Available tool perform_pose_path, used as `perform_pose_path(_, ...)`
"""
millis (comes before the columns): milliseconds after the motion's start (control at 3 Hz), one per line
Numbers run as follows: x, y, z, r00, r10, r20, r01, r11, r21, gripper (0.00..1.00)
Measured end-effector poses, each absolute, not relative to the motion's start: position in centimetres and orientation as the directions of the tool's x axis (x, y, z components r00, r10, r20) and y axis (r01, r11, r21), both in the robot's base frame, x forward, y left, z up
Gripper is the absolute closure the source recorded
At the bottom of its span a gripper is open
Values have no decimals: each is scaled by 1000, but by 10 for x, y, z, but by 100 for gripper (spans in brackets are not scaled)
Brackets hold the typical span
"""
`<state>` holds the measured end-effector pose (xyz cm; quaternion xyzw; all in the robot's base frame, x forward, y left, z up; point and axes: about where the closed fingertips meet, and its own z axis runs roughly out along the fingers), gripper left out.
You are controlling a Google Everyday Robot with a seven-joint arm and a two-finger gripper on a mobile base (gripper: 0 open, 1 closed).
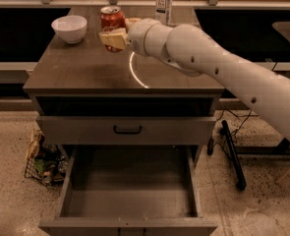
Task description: Pick coke can
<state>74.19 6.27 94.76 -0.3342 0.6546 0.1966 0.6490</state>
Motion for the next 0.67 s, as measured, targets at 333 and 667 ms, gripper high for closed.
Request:
perform_pose_path(333, 738, 51, 975, 114, -165, -980, -651, 732, -199, 100)
perform_pose_path(667, 738, 51, 975, 114, -165, -980, -651, 732, -199, 100)
